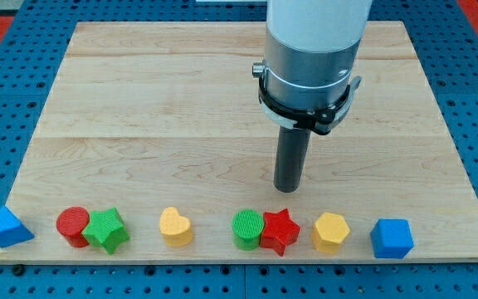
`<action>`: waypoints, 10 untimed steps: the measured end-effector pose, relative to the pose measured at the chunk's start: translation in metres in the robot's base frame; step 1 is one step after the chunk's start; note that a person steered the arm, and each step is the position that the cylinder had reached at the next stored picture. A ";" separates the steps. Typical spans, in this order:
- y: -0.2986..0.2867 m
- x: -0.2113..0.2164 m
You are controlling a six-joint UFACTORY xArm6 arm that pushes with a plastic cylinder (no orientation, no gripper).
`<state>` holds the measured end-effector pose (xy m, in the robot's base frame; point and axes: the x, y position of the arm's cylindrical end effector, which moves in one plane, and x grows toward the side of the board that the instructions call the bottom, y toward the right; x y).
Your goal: Slightly push the blue cube to the left of the board
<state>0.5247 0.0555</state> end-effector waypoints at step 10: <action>0.112 0.093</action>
<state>0.6178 0.1679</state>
